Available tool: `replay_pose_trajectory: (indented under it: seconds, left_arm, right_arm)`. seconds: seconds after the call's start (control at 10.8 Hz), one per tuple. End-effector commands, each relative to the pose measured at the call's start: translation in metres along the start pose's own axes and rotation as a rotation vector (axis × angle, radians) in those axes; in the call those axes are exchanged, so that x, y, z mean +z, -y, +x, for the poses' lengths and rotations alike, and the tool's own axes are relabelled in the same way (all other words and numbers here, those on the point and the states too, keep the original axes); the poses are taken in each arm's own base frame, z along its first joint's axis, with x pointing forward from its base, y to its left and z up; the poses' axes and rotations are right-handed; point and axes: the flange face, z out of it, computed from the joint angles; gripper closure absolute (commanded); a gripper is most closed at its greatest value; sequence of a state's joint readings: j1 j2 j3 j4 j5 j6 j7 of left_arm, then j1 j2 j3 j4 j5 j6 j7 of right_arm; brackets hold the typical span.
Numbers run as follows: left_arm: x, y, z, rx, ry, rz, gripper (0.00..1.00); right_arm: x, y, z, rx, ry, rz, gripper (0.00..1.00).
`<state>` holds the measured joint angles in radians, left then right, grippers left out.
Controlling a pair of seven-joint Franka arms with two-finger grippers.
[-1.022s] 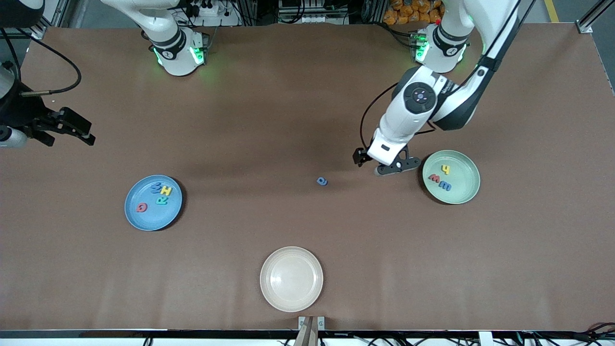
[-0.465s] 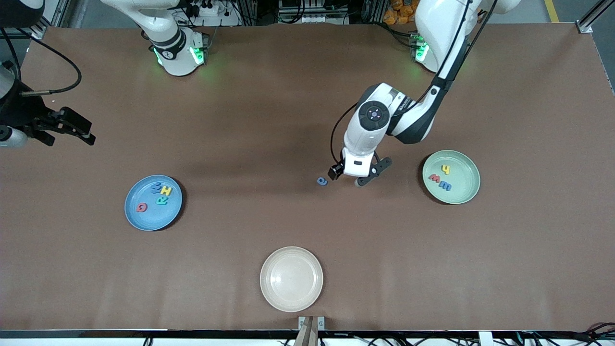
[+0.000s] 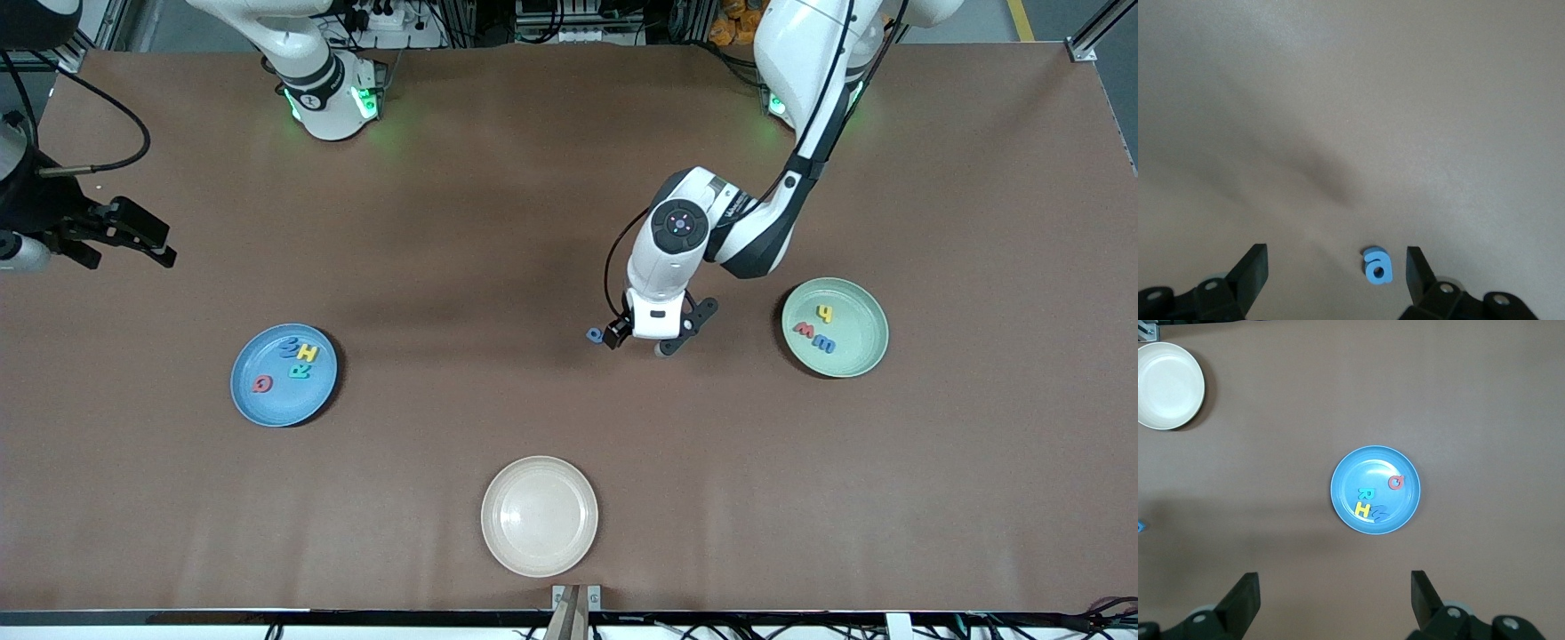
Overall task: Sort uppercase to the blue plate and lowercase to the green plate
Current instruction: 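Move the left gripper over to the blue a, then lower the left gripper and grasp the blue a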
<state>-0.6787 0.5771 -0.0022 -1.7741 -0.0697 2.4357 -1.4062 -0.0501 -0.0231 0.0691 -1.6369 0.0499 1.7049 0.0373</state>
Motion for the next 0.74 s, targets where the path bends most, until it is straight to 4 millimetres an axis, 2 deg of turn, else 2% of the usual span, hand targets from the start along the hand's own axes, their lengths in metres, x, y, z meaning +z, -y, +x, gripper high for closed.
replay_pose_trajectory:
  seconds: [0.0,0.37,0.56,0.65]
  left_arm:
    - [0.011,-0.016,-0.012,-0.037,-0.004,-0.006,0.08]
    - [0.022,-0.022,-0.024,-0.028,-0.009,-0.003,0.07]
    - [0.026,-0.025,-0.034,-0.029,-0.01,-0.004,0.0]
    - [0.028,-0.027,-0.034,-0.036,-0.01,-0.004,0.0]
  right_arm:
    - [-0.008,0.0,-0.003,0.005,-0.001,0.008,0.0]
    - [-0.009,-0.004,-0.003,0.011,-0.003,0.007,0.0]
    - [-0.009,-0.006,-0.003,0.014,-0.001,0.007,0.0]
    - [-0.009,-0.008,-0.003,0.018,-0.002,0.007,0.0]
